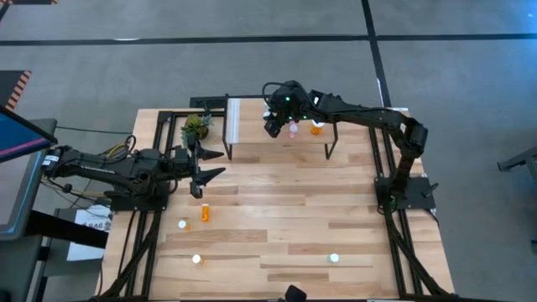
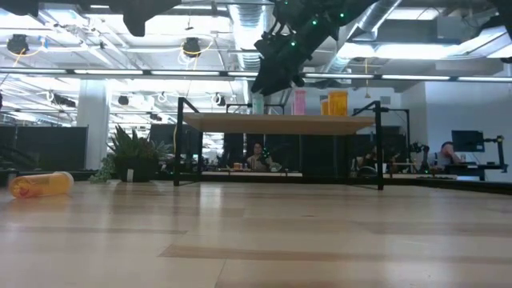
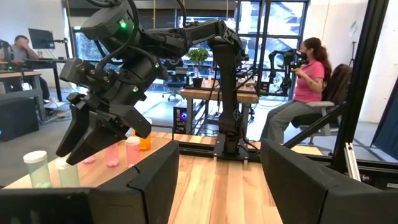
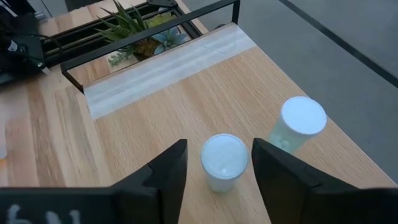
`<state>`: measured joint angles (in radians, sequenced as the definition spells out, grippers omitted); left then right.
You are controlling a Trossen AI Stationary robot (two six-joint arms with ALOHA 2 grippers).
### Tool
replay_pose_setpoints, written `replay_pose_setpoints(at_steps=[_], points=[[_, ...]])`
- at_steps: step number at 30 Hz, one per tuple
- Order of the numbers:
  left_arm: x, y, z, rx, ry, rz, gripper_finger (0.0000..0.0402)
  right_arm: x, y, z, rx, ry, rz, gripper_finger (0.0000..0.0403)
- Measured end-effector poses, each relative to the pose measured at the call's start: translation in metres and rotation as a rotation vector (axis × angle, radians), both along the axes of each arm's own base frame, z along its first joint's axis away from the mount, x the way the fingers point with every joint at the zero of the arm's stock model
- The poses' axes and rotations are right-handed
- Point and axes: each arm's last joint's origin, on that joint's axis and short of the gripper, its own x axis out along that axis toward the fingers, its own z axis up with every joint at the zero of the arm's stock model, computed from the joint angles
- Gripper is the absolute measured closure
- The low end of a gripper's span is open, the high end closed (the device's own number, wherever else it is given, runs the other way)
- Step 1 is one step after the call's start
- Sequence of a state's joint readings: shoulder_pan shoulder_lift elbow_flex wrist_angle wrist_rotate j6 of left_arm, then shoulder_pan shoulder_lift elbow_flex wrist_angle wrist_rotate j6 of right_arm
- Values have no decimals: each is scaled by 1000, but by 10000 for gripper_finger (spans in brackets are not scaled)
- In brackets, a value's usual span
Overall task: Pick and place medicine bottles onto shelf by color
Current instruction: Put the middle small orange pill bottle on the shelf
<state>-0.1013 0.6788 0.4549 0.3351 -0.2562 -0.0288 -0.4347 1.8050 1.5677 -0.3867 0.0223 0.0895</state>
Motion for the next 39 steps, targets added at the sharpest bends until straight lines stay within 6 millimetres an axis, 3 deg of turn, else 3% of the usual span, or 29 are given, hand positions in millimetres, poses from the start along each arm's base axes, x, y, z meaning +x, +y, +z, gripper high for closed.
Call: replay_pose_setpoints(at_steps=[7,13,17,21,27,32,35,39], points=[[0,0,-1,2,6,-4,189,-7,0,5,0,19,-5,184],[0,0,-1,3,8,-15,189,-38,15,44,-11,-5,-7,183],[0,0,-1,11,10,-15,189,-66,44,71,26,8,15,183],[0,0,-1,11,10,-15,189,-88,94,86,61,83,132,184],[0,0,-1,11,9,-14,189,-103,190,83,184,217,293,184],[-6,-3,0,10,42,-78,189,-116,269,65,320,368,336,184],[-15,-7,12,7,-14,-132,189,-129,315,52,370,459,353,184],[-21,-12,20,4,-86,-162,189,-143,364,29,389,566,329,184]])
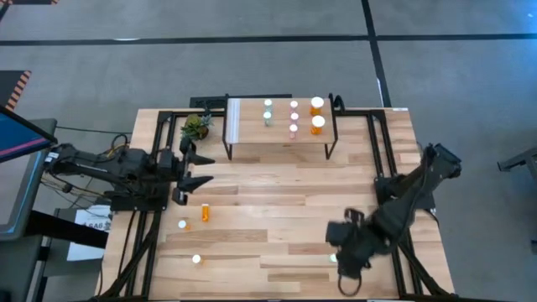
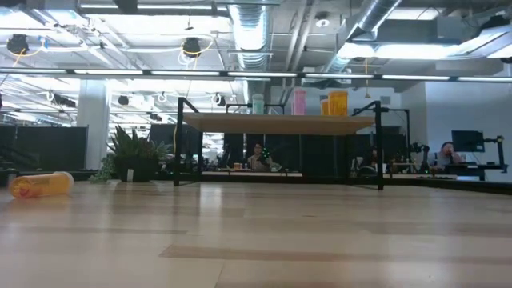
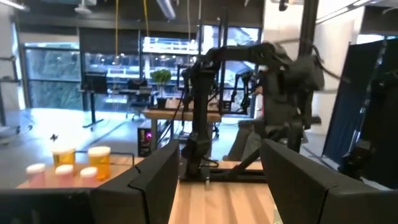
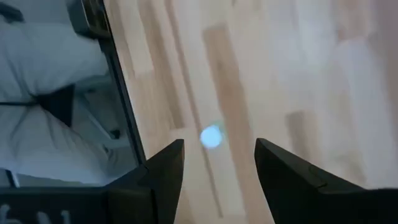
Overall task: Pick and place medicine bottles onto shelf by color
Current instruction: Put the middle small orange pill bottle on the shelf
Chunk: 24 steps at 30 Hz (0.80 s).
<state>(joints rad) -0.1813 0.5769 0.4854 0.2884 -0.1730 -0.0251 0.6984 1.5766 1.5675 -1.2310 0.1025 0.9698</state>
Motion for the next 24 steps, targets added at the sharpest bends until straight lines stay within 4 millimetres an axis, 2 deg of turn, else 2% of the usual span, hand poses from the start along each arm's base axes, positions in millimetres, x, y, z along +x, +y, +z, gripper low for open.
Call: replay_pose_setpoints(at_steps=[5,11,17,24], points=[[13,-3,-7,-9,-15,45,189,-5,34,-29,-37,115,-56,184],[38,-9,-17,-26,-13,4,189,1,58,-55,-49,149,-34,184],[57,-14,-23,-34,-41,-14,189,3,59,-66,19,93,-34,184],[61,-15,-27,-26,-21,-31,189,-4,53,-85,-11,121,-43,184]])
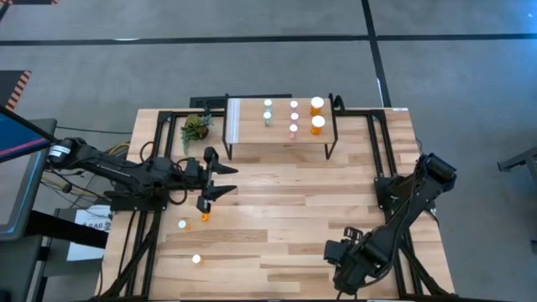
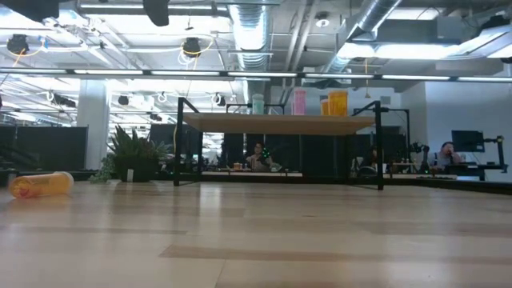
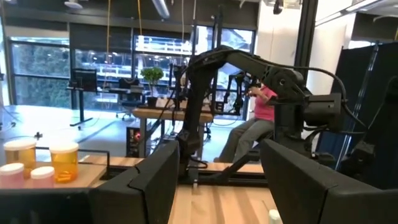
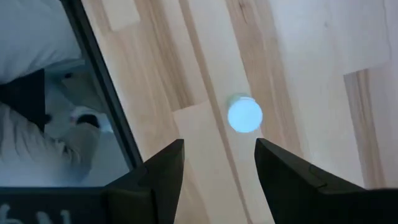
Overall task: Pick and place medicine bottles onto shelf by color
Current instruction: Put the middle small orange pill bottle on the shelf
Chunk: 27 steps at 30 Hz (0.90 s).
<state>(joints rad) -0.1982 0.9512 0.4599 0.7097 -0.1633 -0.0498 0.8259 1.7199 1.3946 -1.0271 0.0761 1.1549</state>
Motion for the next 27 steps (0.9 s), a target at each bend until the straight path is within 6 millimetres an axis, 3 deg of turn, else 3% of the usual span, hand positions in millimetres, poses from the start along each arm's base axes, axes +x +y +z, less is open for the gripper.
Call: replay_pose_setpoints(at_steps=[13,27], points=[[0,0,-2,65,16,22,189,0,-12,-41,-22,15,-5,184],[0,0,-2,64,20,22,189,1,-17,-48,-39,18,-18,184]])
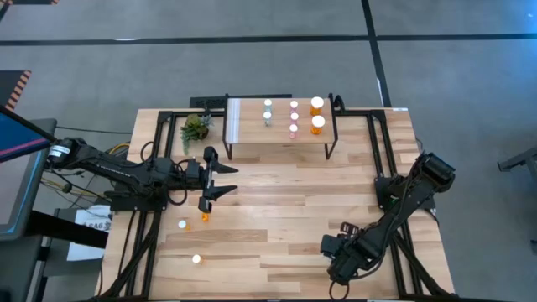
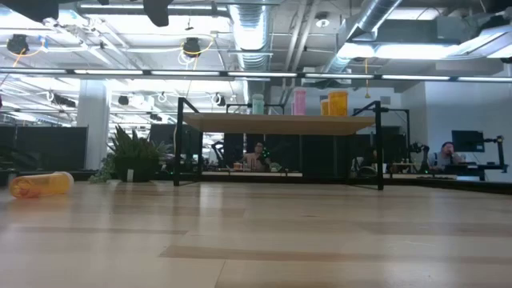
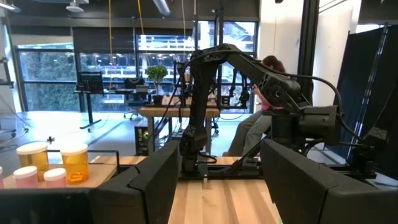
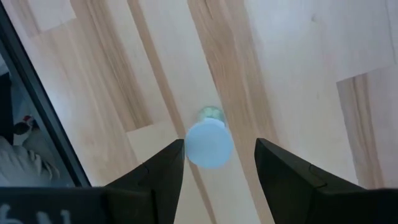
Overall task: Pick and place medicine bottles onto shelf by color
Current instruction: Put the middle small orange pill bottle on the shelf
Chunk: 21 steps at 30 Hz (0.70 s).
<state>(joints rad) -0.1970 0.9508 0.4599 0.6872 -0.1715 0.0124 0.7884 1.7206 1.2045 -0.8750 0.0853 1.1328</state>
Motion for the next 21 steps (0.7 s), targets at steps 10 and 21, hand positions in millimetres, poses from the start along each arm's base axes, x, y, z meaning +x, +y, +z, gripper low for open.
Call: replay_pose_setpoints(at_steps=[10,21], points=[[0,0,0,-8,0,-2,189,3,1,0,15,-25,-7,184],[-9,4,4,-136,140,26,189,8,-5,20,88,31,-33,184]])
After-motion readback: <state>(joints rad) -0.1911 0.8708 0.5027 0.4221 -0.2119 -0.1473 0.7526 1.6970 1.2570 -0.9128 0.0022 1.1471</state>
